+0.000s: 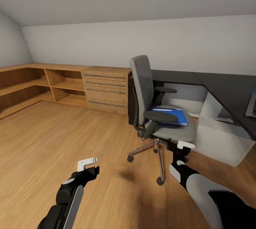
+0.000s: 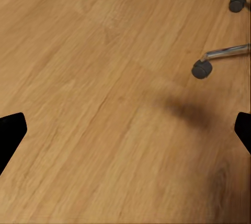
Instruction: In the bedroom, organize the workspace by keeping the computer under the desk, ensuring the monitor is on the desk, placing the keyboard on the desk next to the monitor, placing the mouse on the desk next to the keyboard, moving the folder from the swivel chair onto the desk next to the mouse, stacking the notebook on top of the folder with the pen on top of the notebook, and positioning the swivel chair next to the desk.
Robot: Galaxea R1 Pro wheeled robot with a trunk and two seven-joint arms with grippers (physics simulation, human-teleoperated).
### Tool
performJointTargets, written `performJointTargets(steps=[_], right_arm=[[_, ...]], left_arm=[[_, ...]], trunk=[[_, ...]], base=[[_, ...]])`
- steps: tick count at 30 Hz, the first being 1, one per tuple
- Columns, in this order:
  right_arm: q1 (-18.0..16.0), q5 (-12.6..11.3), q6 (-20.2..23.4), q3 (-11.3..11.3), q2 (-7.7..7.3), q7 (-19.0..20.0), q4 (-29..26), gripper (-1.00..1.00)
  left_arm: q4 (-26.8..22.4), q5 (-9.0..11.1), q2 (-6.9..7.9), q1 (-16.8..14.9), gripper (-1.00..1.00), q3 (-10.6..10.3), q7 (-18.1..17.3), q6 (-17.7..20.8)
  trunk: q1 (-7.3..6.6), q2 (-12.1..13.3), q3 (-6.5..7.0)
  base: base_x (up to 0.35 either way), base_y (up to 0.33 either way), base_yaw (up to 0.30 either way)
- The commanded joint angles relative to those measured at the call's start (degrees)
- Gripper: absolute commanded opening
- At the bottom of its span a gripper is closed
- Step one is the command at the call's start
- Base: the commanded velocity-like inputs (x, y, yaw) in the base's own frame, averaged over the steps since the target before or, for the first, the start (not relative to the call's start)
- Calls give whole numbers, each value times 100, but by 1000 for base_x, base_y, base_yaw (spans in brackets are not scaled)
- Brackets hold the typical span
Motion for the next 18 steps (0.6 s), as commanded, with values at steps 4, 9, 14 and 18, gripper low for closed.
performJointTargets(steps=[4,9,14,18], right_arm=[[-4,-68,-30,-10,-3,22,5,100],[-4,-568,-18,-20,-43,45,13,100],[-4,-1762,-10,-18,-180,462,10,100],[-4,-2504,-8,-14,-209,962,13,100]], left_arm=[[-6,61,-1,-1,100,3,52,15],[-8,61,1,-2,100,5,52,10],[-8,57,-1,-2,100,1,56,-4],[-8,48,-6,-2,100,-10,79,-20]], trunk=[[-1,-2,16],[-1,-2,43],[-1,-2,59],[-1,-2,61]], base=[[0,0,-245],[0,0,-248],[0,0,-210],[0,0,-50]])
